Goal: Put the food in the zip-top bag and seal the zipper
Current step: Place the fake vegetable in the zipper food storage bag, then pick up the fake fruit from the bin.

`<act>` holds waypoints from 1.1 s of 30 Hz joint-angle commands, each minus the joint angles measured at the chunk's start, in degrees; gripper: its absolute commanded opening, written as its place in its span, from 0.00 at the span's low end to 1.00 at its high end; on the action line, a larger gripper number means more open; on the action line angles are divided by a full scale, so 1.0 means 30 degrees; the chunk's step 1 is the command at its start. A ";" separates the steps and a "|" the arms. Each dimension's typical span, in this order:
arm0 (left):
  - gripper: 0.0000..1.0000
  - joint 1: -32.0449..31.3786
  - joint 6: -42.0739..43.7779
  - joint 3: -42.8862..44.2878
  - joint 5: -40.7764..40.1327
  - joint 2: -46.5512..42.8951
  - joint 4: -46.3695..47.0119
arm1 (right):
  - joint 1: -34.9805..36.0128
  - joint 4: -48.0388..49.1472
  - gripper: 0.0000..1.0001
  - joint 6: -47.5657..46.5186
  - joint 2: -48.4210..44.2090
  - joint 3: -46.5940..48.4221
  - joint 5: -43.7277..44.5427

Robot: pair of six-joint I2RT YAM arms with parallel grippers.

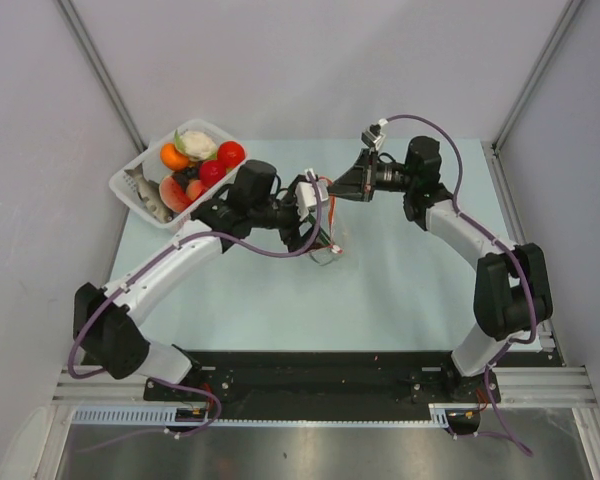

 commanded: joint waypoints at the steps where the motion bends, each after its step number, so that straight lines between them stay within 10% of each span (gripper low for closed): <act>1: 0.96 0.0160 -0.1132 0.2282 0.0596 -0.1352 -0.0107 | -0.0191 -0.3765 0.00 -0.3440 -0.1276 0.0494 0.0365; 14: 0.98 0.7065 -0.8807 0.3809 -0.0306 -0.0100 0.4984 | -0.1803 -0.7460 0.00 -0.5786 -0.3471 0.0873 0.2091; 21: 0.98 0.9154 -0.7758 0.7873 -0.6015 0.5292 0.4873 | -0.1803 -1.2497 0.00 -0.9418 -0.4266 0.1899 0.5607; 33: 0.99 1.0238 -0.6467 1.7312 -0.8106 1.4699 0.1621 | -0.1803 -1.3117 0.00 -1.2029 -0.2364 0.2307 0.8510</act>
